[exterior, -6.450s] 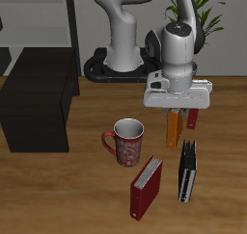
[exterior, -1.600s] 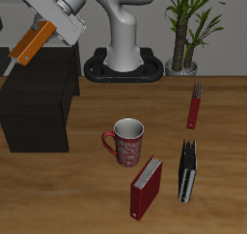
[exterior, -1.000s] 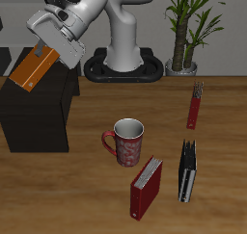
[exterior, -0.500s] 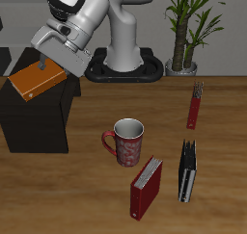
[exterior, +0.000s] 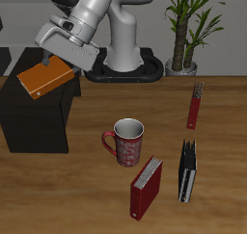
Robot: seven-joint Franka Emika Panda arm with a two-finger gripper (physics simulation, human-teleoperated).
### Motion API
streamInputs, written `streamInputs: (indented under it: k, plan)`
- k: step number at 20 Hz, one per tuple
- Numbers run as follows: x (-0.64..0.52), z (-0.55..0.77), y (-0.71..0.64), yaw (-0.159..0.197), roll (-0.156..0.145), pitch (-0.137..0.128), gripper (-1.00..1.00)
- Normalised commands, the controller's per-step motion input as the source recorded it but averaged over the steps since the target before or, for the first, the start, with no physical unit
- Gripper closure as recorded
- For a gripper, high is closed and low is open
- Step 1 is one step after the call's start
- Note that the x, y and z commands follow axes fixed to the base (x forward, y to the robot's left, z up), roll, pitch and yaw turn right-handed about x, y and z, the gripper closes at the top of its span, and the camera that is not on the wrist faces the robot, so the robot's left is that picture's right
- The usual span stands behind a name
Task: Place the orange book flat on top of the shelf
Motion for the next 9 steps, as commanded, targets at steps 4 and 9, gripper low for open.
streamInputs:
  k: [4, 9]
  plan:
    - [-0.08, 0.14, 0.24, -0.04, 0.071, -0.035, -1.0]
    - [0.0, 0.02, 0.0, -0.037, 0.025, 0.016, -1.0]
